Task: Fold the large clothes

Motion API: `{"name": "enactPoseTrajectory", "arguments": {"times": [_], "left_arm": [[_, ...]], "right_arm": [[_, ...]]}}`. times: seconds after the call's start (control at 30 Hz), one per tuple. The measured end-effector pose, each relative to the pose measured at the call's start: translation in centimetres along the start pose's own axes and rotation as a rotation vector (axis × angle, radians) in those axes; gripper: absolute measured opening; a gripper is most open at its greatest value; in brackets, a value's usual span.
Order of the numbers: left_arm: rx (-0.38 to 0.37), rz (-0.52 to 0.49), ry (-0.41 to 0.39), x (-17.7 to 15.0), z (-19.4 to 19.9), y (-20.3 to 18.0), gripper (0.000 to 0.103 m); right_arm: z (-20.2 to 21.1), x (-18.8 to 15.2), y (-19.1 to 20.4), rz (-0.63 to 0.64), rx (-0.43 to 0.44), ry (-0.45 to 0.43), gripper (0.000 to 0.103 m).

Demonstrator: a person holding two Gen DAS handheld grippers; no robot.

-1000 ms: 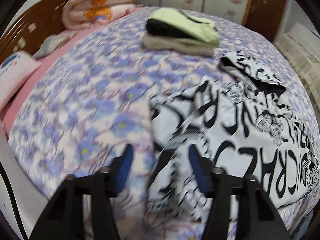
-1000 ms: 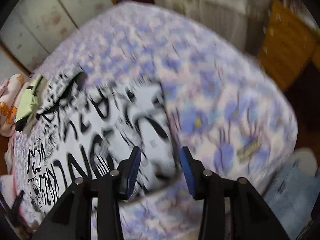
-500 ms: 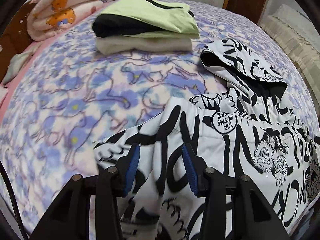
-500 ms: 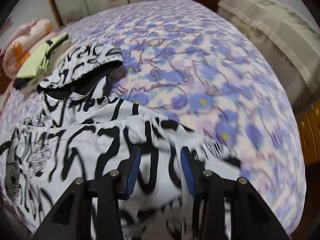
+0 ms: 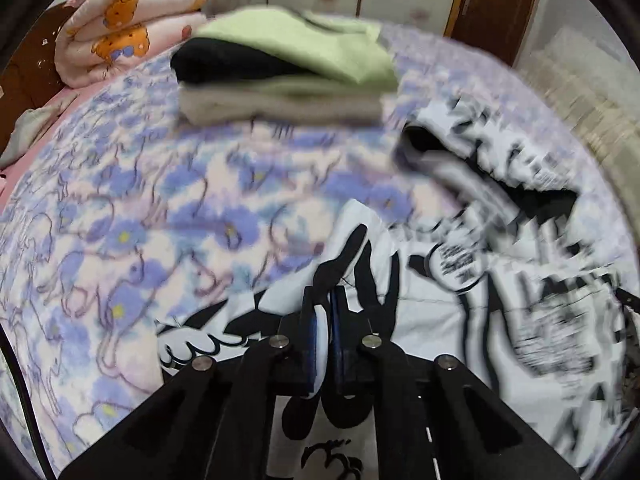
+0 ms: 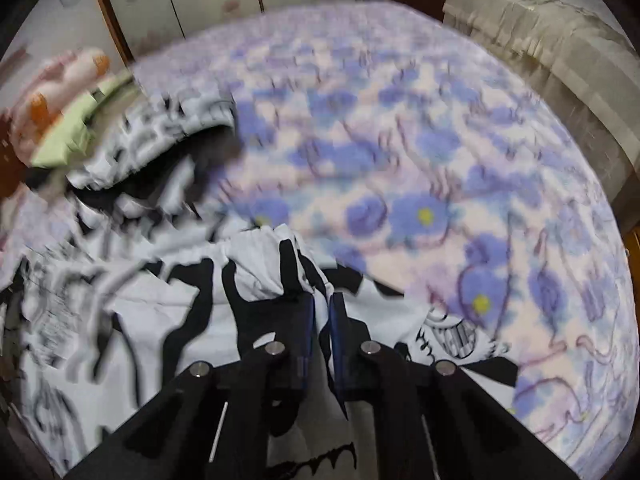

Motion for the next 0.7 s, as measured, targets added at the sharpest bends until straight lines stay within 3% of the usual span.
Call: {"name": "enactPoseTrajectory", "arguments": {"times": [0.13,0.27,0.3,0.47,0.6,0.7], "left_arm": [[0.038,-0.02,0.021,-0.3,-1.0,-0.1,0.013],[0.025,-0.029,0.004,1.1,1.3,0.4,0.056],[0.017,-0.027,-0.018,1.8,2.1,0.5,0.062],[-0.088,-0.004,-0.016,7.0,3.0,-0.4,0.066],[-0.167,-0.004,0.043,11.3,0.5,-3.0,0.066],[-0.2,-0.02,0.087,14.3,-2.5,-5.4,0.066]], "right_arm": [[-0.3,-0.1,0.9,0.039,-0.06,0.029,0.014],[2.2,1.5,0.6,-0.007,0.026,0.006,0.033],[2.8,2.1,0.5,-0.012,0.043,-0.005,0.036],[4.0,7.4,2.2,-0.023,0.148,-0.021,0.04],[3.0,12.4,4.5,-0.017,0.182,-0.024,0.04],[0.6,16.0,6.2,-0.029,0.243,0.032,0.04]]}}
Point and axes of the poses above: each gripper's, at about its wrist camera, not at the fingertips, and z roughly against the way its jaws point, y to its left, x to its top, the point moved 3 cm from there along -z, roughly the way its jaws point, and after that the axes turned 1 degree about z, right-handed, at the moved point
